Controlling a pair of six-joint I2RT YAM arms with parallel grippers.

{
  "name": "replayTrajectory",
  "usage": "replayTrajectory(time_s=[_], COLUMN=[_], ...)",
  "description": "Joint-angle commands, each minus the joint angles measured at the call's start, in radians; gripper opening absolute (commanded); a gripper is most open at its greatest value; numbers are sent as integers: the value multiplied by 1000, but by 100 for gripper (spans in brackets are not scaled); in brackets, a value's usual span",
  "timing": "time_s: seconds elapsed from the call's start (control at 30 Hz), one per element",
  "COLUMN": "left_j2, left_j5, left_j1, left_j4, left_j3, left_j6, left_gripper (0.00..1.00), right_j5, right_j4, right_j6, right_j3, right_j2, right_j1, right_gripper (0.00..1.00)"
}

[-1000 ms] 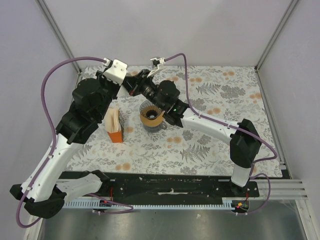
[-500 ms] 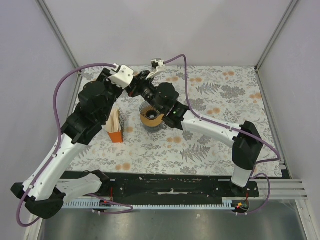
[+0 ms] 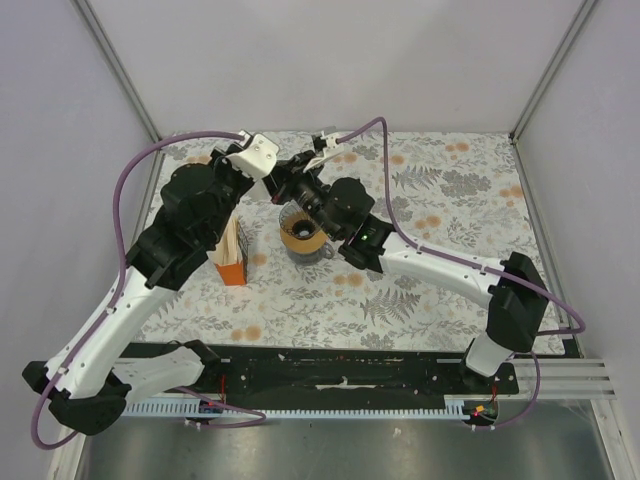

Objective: Place the coffee filter in the dripper

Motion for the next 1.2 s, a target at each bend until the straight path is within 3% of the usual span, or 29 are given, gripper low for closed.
replayTrajectory(time_s=[0.0, 0.13, 0.27, 0.4, 0.7, 0.8, 0.97, 1.07, 1.17], left_j2=[-2, 5, 0, 11, 12, 15, 15, 12, 12], left_j5=[-101, -82, -55, 4, 30, 31, -5, -6, 5], left_j1=[20, 20, 20, 20, 20, 20, 20, 20, 20], left_j4=[53, 25, 4, -49, -64, -67, -66, -58, -56], left_j3=[74, 92, 108, 146, 161, 172, 189, 186, 191], left_j6=[54, 36, -19, -101, -144, -156, -151, -142, -147], left_gripper=[2, 2, 2, 2, 2, 2, 2, 2, 2], right_j5=[123, 120, 68, -27, -182, -199, -106, -98, -83], right_j4=[74, 51, 83, 94, 114, 106, 17, -6, -26], right_j6=[-132, -189, -186, -146, -57, -31, -16, -10, -20], right_j3=[-21, -1, -18, 5, 83, 113, 79, 45, 18], right_j2=[-77, -66, -69, -41, 28, 54, 20, -9, -27], right_j1=[-20, -26, -34, -34, -32, -34, -55, -85, -106], right_gripper=[0, 0, 34, 46, 51, 45, 13, 0, 0])
